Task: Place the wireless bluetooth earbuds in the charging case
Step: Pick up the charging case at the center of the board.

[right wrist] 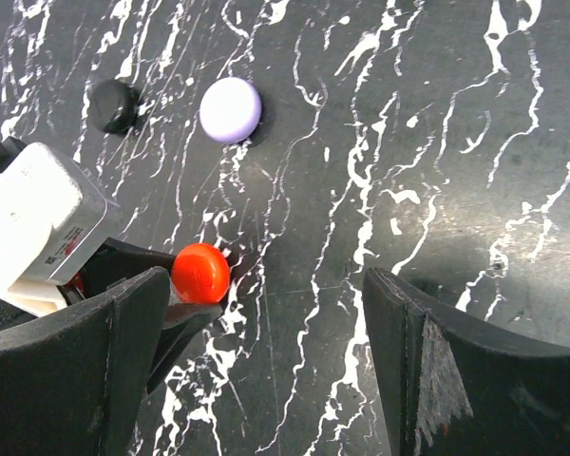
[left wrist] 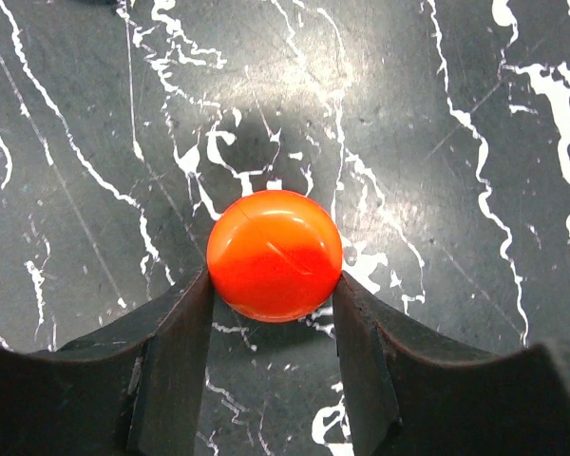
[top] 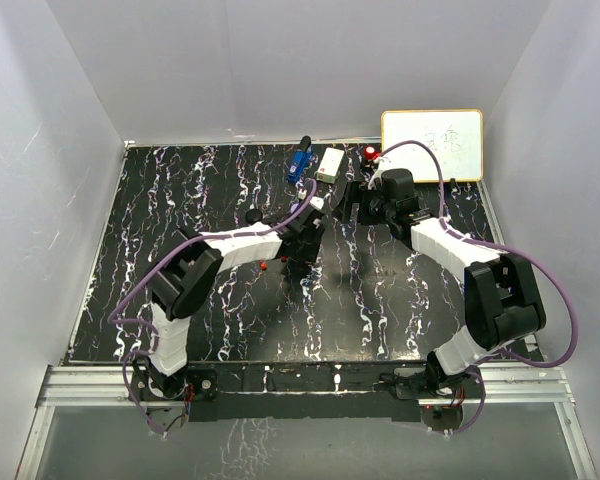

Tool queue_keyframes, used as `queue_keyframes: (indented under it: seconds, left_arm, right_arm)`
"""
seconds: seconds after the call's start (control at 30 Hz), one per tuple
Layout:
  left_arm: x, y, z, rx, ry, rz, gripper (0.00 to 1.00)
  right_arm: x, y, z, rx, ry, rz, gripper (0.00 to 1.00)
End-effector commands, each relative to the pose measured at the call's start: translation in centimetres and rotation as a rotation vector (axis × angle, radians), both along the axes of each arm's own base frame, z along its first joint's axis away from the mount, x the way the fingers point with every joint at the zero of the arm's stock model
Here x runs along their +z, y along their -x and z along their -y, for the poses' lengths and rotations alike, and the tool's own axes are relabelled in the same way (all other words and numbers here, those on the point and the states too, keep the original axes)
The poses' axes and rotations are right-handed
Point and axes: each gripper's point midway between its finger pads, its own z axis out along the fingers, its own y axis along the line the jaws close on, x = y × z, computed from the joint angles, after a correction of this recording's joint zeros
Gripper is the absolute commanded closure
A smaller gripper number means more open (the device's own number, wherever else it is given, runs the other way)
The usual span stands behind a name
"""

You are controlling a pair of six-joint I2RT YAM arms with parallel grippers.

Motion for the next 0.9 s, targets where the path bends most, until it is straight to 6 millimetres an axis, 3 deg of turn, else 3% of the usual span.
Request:
queue_keyframes:
  seconds: [0.0, 0.3, 0.47, 0.87]
  left_arm:
    - [6.0, -1.0, 1.0, -0.060, 0.111, 0.172, 1.00]
    - [12.1, 0.1, 1.7, -0.220, 0.333, 0.350, 1.00]
    - [12.8, 0.3, 1.3, -0.231, 0.414, 0.330, 1.00]
    - [12.8, 0.7, 2.9, -0.262, 0.524, 0.237, 1.00]
  right_arm:
    - [1.8, 0.5, -1.6, 0.080, -0.096, 0.018, 0.20]
    - [2.3, 2.3, -2.2, 0.169, -0.277, -0.047, 0.28]
    - [2.8, 3.1, -2.7, 0.213, -0.319, -0.043, 0.30]
    - [5.3, 4.2, -3.7, 0.246, -0.454, 0.019, 0.34]
